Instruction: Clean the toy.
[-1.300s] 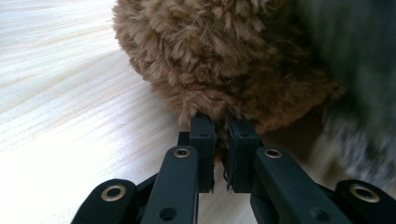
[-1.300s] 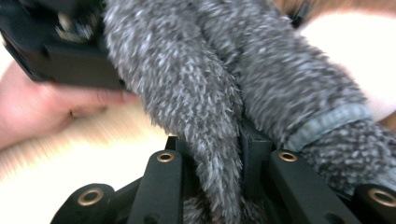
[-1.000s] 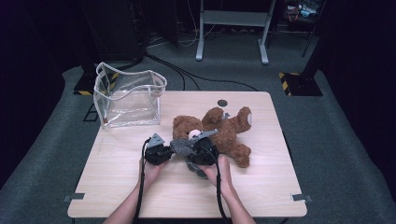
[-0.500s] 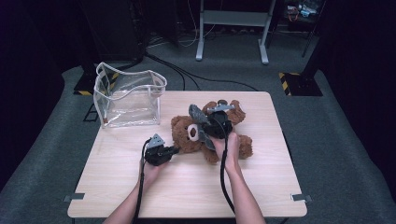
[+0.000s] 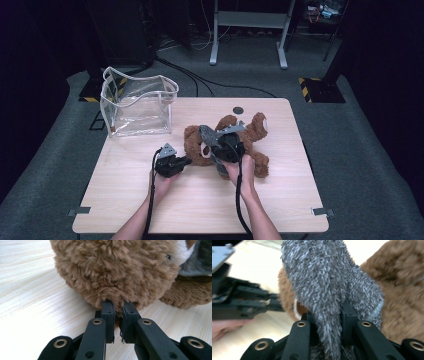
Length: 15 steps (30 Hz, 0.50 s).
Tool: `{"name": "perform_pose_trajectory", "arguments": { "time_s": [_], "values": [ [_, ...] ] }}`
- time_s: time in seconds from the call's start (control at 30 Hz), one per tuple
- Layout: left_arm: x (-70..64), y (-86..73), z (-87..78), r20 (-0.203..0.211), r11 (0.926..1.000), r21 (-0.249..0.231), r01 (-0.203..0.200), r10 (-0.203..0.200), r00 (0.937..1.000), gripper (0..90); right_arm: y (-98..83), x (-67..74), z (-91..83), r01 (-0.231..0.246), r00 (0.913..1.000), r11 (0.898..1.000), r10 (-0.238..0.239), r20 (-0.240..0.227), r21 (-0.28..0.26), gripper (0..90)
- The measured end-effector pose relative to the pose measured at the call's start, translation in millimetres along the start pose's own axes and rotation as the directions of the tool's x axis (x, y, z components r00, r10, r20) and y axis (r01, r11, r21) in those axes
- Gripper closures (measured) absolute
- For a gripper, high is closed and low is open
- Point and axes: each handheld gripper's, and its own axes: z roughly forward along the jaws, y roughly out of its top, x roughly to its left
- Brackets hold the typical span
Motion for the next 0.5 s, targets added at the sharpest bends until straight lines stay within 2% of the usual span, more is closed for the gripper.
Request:
{"name": "perform_pose_trajectory", "arguments": {
  "time_s": [0.07, 0.1, 0.13, 0.23, 0.3, 0.33, 0.37, 0.43, 0.5],
  "values": [
    [-1.3, 0.0, 1.0, -0.007, 0.9999, 0.002, 0.012, -0.012, 0.9999, 82.9, -7.8, 3.6, 0.0, 0.013, 0.9997, 1.0, -0.012, -0.022, 0.006, 74.1],
    [-1.0, 0.2, 1.1, -0.011, 1.0, 0.009, 0.002, -0.002, 0.9999, 82.8, -11.5, 7.4, 1.8, 0.004, 0.9995, 1.0, -0.004, -0.03, 0.014, 74.0],
    [-1.3, 0.5, 1.3, -0.016, 0.9999, 0.015, -0.001, 0.001, 0.9999, 82.5, -15.5, 10.0, 3.0, 0.016, 0.9991, 0.999, -0.014, -0.041, 0.034, 74.0],
    [-2.4, 1.1, 2.9, -0.031, 0.9994, 0.034, -0.009, 0.01, 0.9995, 76.0, -23.2, 8.8, 3.6, 0.029, 0.9983, 0.999, -0.027, -0.052, 0.04, 74.2],
    [-2.3, 2.5, 3.1, -0.057, 0.9988, 0.047, -0.016, 0.019, 0.9982, 65.6, -23.1, 3.1, -1.5, 0.02, 0.9989, 1.0, -0.019, -0.043, 0.018, 74.5],
    [-2.1, 2.9, 3.1, -0.063, 0.9986, 0.051, -0.016, 0.019, 0.9978, 58.6, -21.8, 0.5, -6.8, -0.003, 0.9995, 1.0, 0.004, -0.031, 0.008, 74.8],
    [-2.6, 4.0, 1.4, -0.081, 0.9978, 0.064, -0.018, 0.023, 0.9964, 53.7, -21.5, -2.6, -9.6, 0.006, 0.9996, 1.0, -0.006, -0.027, -0.003, 74.9],
    [-3.3, 6.6, -3.8, -0.116, 0.999, 0.038, -0.024, 0.029, 0.9928, 45.1, -20.1, -8.5, -18.4, 0.016, 0.9999, 1.0, -0.016, -0.003, -0.017, 75.1],
    [-6.0, 11.6, -10.7, -0.125, 0.999, 0.014, -0.041, 0.043, 0.9913, 37.4, -18.5, -14.3, -26.7, 0.015, 0.9995, 0.999, -0.014, 0.027, -0.032, 75.2]
  ]
}}
